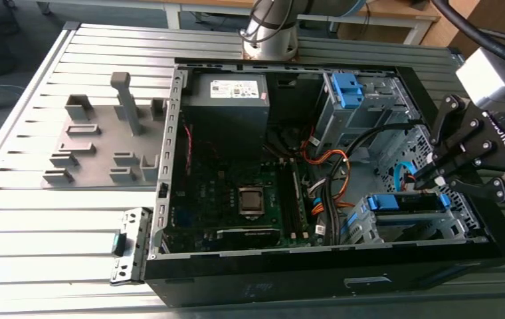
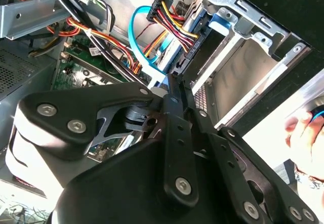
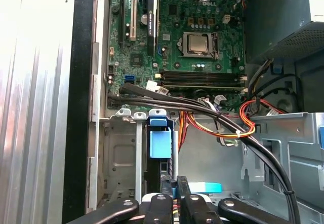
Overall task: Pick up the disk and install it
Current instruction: 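Insert the second disk wire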
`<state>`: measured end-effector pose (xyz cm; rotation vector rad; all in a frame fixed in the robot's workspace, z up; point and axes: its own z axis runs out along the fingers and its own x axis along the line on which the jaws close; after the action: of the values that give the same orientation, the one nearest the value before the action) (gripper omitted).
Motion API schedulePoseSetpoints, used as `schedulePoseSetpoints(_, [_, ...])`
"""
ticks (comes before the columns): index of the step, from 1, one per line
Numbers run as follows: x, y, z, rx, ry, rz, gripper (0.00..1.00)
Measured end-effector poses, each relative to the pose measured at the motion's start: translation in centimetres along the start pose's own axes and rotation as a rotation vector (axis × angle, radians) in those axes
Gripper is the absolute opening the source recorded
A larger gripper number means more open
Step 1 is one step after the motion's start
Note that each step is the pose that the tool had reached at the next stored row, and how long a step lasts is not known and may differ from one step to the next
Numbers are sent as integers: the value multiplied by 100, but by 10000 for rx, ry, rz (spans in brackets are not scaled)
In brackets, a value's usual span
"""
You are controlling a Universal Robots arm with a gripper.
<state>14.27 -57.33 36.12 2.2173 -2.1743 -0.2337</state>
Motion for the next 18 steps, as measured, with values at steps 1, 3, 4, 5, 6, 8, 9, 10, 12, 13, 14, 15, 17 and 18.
schedulePoseSetpoints(1, [2,-2,16,0,3,0,16])
schedulePoseSetpoints(3, [4,-8,50,-1,4,1,16])
schedulePoseSetpoints(4, [6,-15,64,-1,5,-1,16])
schedulePoseSetpoints(5, [7,-20,77,0,3,-1,16])
schedulePoseSetpoints(6, [8,-23,88,0,5,1,16])
schedulePoseSetpoints(8, [10,-38,110,0,6,0,16])
schedulePoseSetpoints(9, [11,-44,120,0,5,0,16])
schedulePoseSetpoints(10, [12,-50,129,0,5,1,16])
schedulePoseSetpoints(12, [16,-61,170,0,5,1,16])
schedulePoseSetpoints(13, [17,-63,177,0,6,1,16])
schedulePoseSetpoints(14, [17,-66,184,0,5,0,16])
schedulePoseSetpoints(15, [18,-69,191,0,5,0,16])
schedulePoseSetpoints(17, [19,-72,202,0,5,1,16])
schedulePoseSetpoints(18, [20,-74,207,0,6,1,16])
